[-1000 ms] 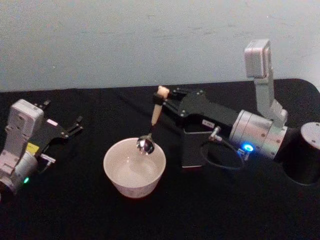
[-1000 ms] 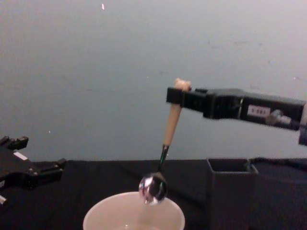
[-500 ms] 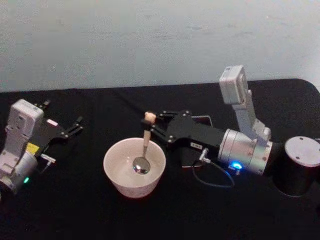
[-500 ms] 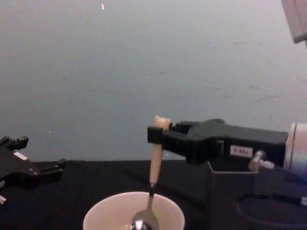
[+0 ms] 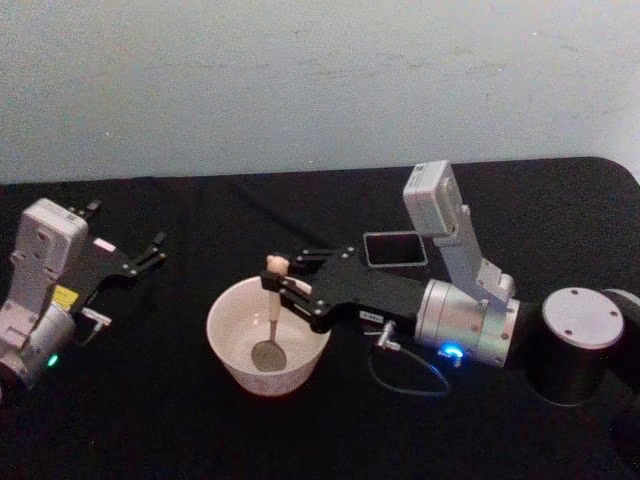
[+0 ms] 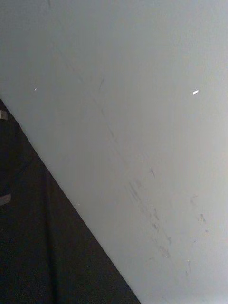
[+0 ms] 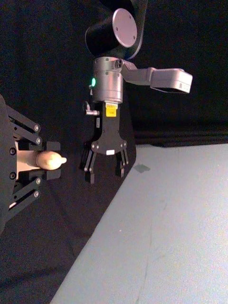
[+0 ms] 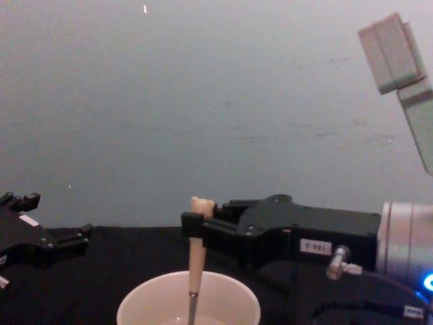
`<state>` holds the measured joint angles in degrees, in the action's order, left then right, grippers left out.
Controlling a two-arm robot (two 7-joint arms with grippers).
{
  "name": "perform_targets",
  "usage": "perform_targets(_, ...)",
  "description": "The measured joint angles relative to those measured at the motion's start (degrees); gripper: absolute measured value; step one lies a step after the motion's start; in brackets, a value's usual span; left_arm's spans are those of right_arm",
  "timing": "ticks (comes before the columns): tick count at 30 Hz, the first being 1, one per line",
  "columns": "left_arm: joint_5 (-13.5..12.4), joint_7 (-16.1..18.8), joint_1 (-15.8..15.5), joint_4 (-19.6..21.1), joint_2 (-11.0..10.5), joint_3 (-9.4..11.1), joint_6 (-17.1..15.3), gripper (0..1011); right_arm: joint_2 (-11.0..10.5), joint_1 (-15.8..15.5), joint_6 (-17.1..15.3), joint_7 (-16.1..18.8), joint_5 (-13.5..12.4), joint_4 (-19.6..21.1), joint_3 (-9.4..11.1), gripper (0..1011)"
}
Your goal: Pick up the stirring spoon with one hand, stir inside the cup, then place it back in its original position.
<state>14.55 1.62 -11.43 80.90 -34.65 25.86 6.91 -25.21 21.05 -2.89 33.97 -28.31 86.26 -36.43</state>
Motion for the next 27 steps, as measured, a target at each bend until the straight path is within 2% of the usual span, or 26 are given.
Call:
perform_targets(13,0.0,0.0,0.0,0.0,0.0,0.0,0.0,1001,2.69,0.4,0.18,-0.24,2.21,-2.21,-1.04,214)
perform_targets(27,0.0,0.0,0.0,0.0,0.0,0.0,0.0,1001,5.92,1.83,0.23,-2.31,3.73,-5.26,-0.1,214)
